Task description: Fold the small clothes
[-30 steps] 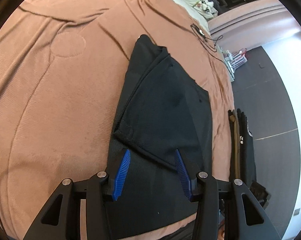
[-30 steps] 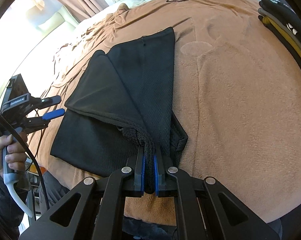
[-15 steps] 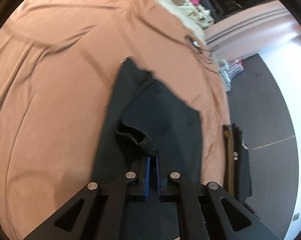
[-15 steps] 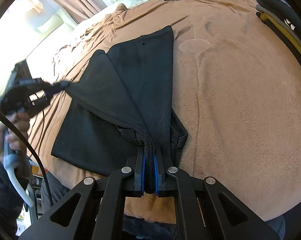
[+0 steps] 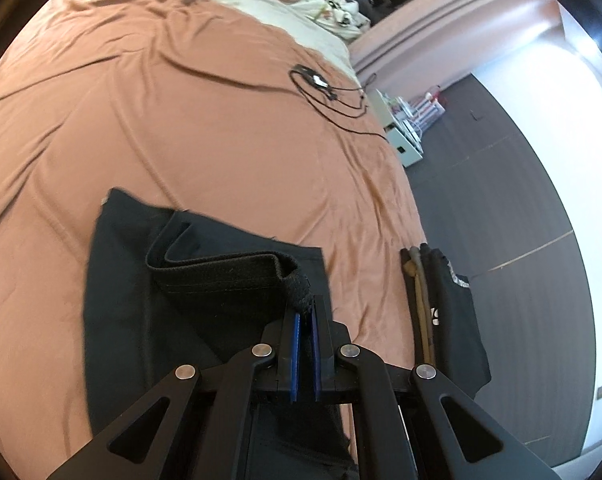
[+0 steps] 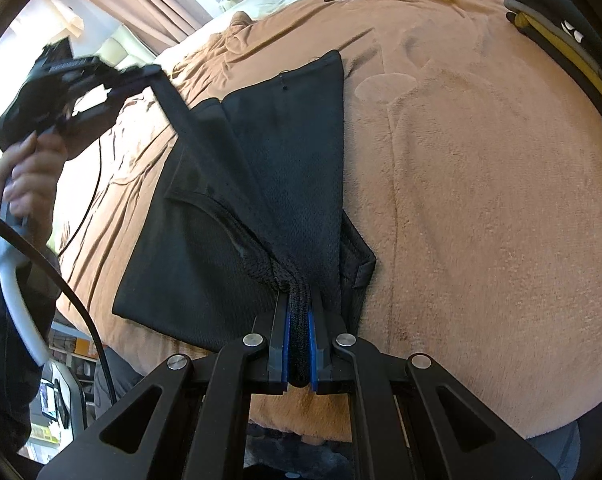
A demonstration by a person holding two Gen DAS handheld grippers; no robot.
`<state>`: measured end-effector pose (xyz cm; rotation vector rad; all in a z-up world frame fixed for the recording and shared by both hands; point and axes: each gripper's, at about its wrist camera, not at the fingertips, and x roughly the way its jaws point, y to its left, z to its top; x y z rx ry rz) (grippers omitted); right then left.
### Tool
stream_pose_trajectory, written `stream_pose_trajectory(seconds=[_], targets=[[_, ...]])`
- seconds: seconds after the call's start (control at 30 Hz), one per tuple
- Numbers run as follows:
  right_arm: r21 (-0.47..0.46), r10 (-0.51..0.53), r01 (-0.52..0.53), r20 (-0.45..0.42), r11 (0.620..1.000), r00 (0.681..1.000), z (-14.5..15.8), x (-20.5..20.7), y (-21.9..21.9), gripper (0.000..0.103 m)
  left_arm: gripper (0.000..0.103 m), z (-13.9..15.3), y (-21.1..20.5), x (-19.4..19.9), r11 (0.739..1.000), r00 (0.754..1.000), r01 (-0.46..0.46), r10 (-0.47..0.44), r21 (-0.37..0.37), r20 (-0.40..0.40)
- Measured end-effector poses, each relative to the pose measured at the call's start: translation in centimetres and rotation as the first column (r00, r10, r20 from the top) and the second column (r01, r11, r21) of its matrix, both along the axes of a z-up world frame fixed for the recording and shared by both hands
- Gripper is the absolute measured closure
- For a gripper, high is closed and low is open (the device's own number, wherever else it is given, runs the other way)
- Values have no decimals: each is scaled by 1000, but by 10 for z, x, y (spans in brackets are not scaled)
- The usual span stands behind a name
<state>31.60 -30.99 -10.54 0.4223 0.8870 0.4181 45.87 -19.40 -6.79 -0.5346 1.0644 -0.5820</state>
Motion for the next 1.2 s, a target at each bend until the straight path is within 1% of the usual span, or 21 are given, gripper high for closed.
stream_pose_trajectory(seconds=[0.1,0.3,0.4,0.47,0.8,1.0,1.07,1.1,1.13,1.17,1.2], targets=[[13,-2,2,-5,1000,1000,-1,0,-2,100,98,1,-17,9,1000,1000,24,-24,11,5],[6,0,0,-8,1000,1000,-1,1,-1,100,98,-2,-49,27,996,996,84,-84,22,12],[9,1,-1,-9,1000,1000,-2,1,-1,100,98,-7,-66,36,993,994,109,-110,47,11],[12,1,0,-11,1000,1000,-2,1,0,100,98,-11,-74,40,991,993,116,-117,66,6],[24,4,-3,-26,1000,1000,-5,4,0,100,98,-43,-116,63,983,985,167,-163,74,-53],[27,4,-3,-33,1000,999,-6,4,-2,100,98,-57,-130,69,979,983,178,-171,97,-73],[30,3,-2,-37,1000,999,-7,5,-2,100,98,-60,-132,73,981,983,169,-161,98,-83],[32,1,0,-38,999,999,-7,4,-3,100,97,-61,-132,74,982,983,166,-158,93,-89],[33,0,1,-40,999,999,-7,4,-3,100,93,-62,-131,75,982,983,167,-158,91,-98],[34,-1,2,-41,999,999,-7,5,-4,100,85,-62,-130,75,981,982,168,-158,94,-103],[34,-2,3,-41,999,999,-7,5,-4,100,80,-61,-129,75,981,982,167,-158,94,-101]])
